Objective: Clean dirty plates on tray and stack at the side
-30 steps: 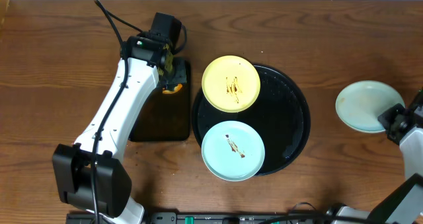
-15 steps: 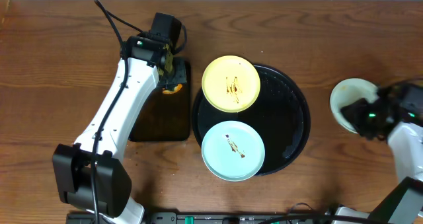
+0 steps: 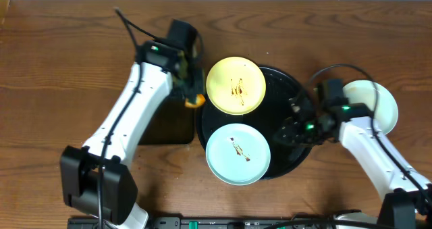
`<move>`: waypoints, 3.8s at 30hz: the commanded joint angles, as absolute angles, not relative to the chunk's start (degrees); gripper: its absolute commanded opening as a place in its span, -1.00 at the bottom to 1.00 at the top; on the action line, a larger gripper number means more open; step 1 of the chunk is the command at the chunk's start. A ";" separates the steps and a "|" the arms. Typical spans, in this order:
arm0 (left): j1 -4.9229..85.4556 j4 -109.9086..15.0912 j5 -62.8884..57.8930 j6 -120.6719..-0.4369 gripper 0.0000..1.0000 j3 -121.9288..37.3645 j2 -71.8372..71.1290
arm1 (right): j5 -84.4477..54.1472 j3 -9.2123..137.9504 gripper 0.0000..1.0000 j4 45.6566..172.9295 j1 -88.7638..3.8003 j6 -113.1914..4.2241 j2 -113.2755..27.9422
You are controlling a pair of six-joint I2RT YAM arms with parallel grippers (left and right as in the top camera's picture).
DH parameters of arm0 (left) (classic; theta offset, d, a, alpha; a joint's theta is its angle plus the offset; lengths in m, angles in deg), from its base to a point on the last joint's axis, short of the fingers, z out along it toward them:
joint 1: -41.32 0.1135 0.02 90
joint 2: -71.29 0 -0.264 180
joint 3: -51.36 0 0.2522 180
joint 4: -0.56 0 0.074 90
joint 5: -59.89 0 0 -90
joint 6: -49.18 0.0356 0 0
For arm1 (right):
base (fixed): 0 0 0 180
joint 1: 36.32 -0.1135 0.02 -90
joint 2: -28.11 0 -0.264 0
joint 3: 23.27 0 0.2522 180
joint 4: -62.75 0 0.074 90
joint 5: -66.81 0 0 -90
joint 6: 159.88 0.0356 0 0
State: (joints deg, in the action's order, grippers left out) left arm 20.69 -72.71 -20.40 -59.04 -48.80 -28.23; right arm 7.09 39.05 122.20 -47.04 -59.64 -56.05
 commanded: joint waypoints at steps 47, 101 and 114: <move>-4.11 -54.39 -18.52 -74.60 -0.85 -33.39 -28.84 | -9.72 35.70 -0.98 113.33 -54.23 -50.62 -64.86; -0.94 -55.99 -29.36 -78.01 -0.86 -31.07 -35.16 | -9.89 35.70 -0.98 115.05 -54.30 -50.64 -64.86; 3.78 -61.95 -35.94 -73.20 -0.85 -32.51 -18.03 | -10.09 35.68 -0.78 115.10 -54.71 -50.62 -64.86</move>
